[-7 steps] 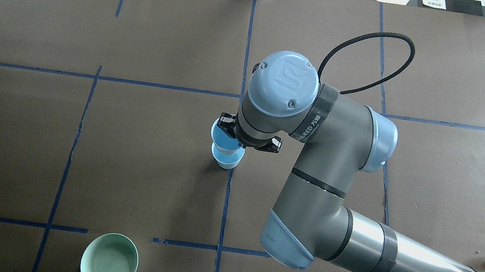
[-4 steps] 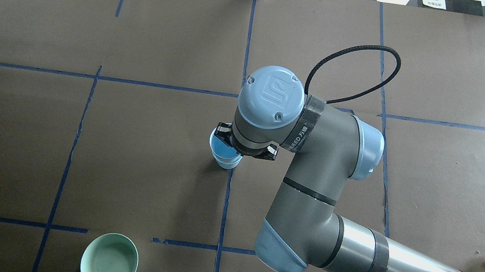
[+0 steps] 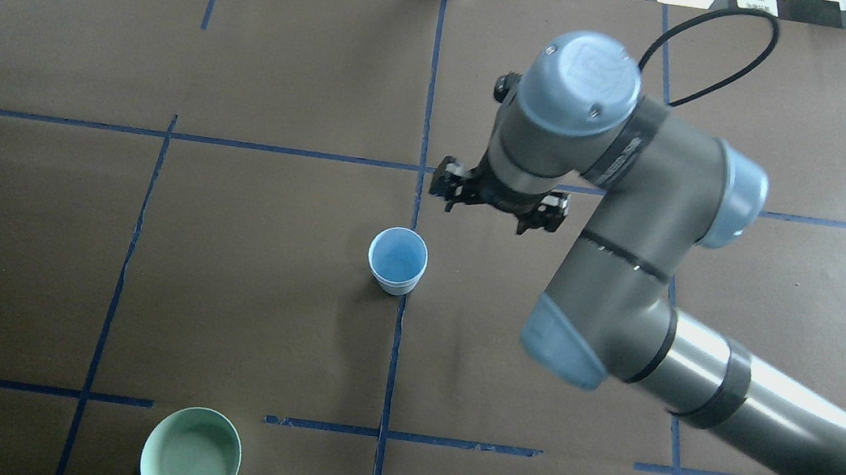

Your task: Stack blue cups with both arms

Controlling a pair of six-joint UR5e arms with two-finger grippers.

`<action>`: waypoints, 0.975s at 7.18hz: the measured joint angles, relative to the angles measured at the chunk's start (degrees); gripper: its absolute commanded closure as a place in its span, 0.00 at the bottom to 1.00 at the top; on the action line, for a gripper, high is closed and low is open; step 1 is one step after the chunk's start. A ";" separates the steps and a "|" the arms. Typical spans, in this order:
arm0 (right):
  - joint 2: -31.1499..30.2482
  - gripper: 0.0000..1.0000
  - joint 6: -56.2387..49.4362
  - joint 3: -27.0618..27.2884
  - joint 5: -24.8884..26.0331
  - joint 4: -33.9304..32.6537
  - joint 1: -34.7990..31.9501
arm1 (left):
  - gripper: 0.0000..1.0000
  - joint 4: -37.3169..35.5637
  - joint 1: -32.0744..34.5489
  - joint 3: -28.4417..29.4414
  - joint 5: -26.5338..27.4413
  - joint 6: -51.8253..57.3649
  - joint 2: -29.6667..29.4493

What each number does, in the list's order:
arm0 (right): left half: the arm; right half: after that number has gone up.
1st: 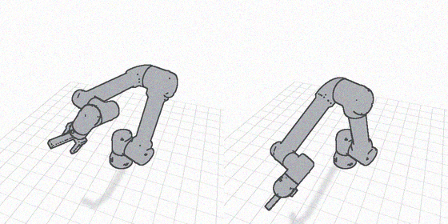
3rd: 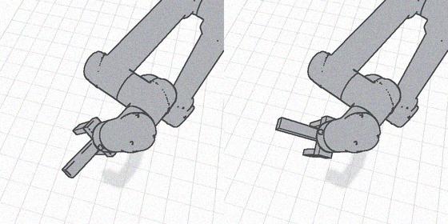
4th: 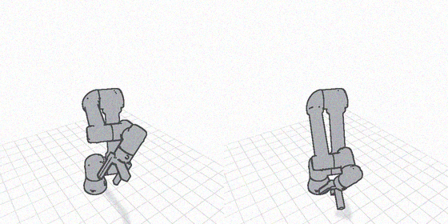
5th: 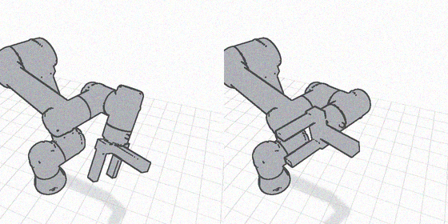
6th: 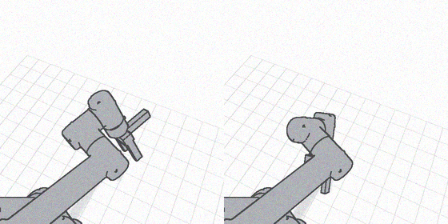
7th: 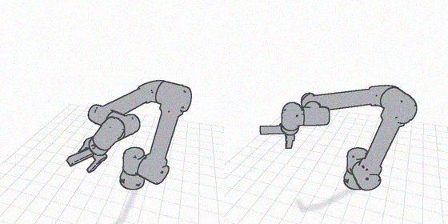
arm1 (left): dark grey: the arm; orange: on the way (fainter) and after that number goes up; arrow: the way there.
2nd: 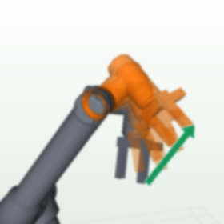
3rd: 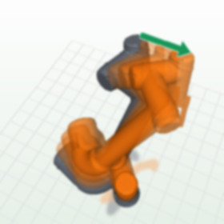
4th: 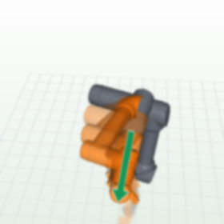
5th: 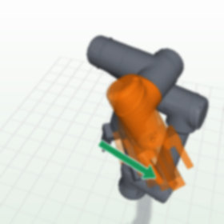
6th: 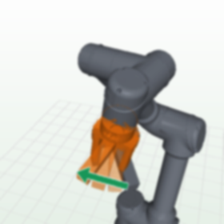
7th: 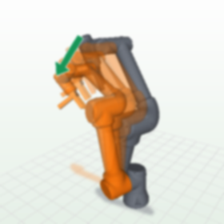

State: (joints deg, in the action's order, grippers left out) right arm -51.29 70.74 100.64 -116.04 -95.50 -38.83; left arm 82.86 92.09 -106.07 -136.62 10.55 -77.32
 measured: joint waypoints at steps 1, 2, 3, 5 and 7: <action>-3.68 0.00 -10.24 -0.14 -6.08 -0.05 -7.13 | 0.00 -0.04 -0.07 0.33 0.21 0.03 -0.18; -8.07 0.00 -21.97 -0.39 -11.36 -0.23 -14.47 | 0.00 -0.06 -0.11 0.50 0.32 0.02 -0.35; -12.99 0.00 -33.84 -0.57 -14.88 -0.42 -21.18 | 0.00 -0.06 -0.14 0.61 0.34 -0.02 -0.46; -23.79 0.00 -56.05 -0.67 -18.79 -0.54 -32.44 | 0.00 -0.12 -0.22 0.78 0.74 -0.10 -0.63; -34.54 0.00 -73.91 -0.61 -19.94 -0.31 -41.34 | 0.00 -0.12 -0.19 0.96 0.99 -0.15 -0.96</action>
State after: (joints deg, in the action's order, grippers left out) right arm -85.83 -3.17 100.03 -135.98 -95.82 -80.17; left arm 82.74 91.90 -105.10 -135.64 10.41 -78.29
